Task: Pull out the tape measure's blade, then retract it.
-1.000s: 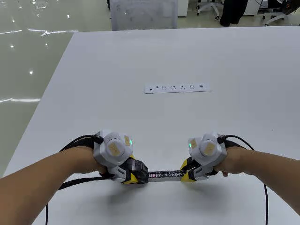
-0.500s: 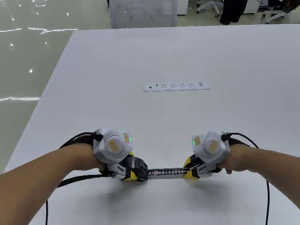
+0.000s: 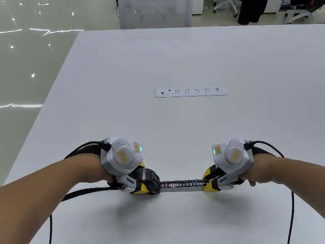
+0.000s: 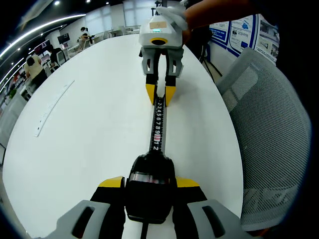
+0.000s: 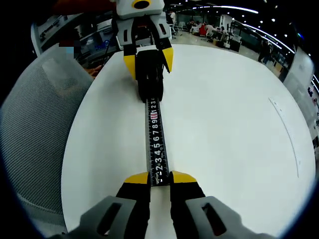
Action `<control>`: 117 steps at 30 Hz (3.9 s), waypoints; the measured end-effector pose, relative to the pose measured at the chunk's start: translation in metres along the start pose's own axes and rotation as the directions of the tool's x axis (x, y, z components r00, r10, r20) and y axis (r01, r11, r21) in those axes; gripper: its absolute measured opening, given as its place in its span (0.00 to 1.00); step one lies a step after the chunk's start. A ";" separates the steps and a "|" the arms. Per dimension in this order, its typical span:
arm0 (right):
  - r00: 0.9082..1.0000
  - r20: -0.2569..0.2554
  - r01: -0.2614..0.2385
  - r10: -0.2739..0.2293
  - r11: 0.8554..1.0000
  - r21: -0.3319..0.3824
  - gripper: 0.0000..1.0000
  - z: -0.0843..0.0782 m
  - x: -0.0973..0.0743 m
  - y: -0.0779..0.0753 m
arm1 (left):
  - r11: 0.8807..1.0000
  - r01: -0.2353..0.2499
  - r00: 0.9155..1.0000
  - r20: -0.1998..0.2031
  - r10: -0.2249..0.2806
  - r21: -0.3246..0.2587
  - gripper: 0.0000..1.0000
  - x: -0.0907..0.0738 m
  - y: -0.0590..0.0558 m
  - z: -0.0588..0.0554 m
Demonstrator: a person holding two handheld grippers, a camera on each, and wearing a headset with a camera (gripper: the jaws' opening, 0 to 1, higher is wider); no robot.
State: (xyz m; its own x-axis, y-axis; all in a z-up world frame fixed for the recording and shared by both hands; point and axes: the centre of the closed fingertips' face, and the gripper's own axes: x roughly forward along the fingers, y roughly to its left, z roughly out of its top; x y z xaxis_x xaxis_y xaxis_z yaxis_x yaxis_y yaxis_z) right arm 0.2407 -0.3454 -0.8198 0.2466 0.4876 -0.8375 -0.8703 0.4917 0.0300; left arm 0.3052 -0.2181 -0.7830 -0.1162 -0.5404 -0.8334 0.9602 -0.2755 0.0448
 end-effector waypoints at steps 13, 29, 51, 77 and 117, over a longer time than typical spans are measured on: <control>1.000 -0.004 0.005 -0.005 1.000 0.005 0.12 -0.009 -0.006 -0.001 | 1.000 -0.001 1.000 -0.001 0.001 -0.002 0.33 0.000 0.000 0.000; 1.000 -0.022 0.012 -0.011 1.000 0.018 0.12 -0.022 -0.014 -0.002 | 1.000 0.001 1.000 -0.001 -0.001 -0.005 0.33 0.000 0.000 0.001; 0.999 -0.034 0.022 -0.021 0.999 0.029 0.12 -0.036 -0.025 -0.002 | 1.000 0.005 1.000 -0.003 -0.005 -0.009 0.33 0.001 -0.001 0.001; 0.998 -0.055 0.035 -0.033 0.998 0.047 0.12 -0.057 -0.037 -0.004 | 1.000 0.004 1.000 0.001 -0.004 -0.009 0.33 0.001 -0.001 0.001; 0.994 -0.095 0.061 -0.054 0.996 0.065 0.12 -0.083 -0.055 -0.007 | 1.000 -0.001 1.000 0.003 0.001 -0.026 0.34 0.001 0.000 0.000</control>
State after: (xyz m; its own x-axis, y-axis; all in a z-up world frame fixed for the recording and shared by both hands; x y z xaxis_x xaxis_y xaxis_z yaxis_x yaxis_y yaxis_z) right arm 0.1983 -0.4352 -0.8193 0.2518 0.3895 -0.8859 -0.8244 0.5658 0.0144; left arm 0.3051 -0.2189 -0.7836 -0.1160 -0.5431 -0.8316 0.9667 -0.2542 0.0312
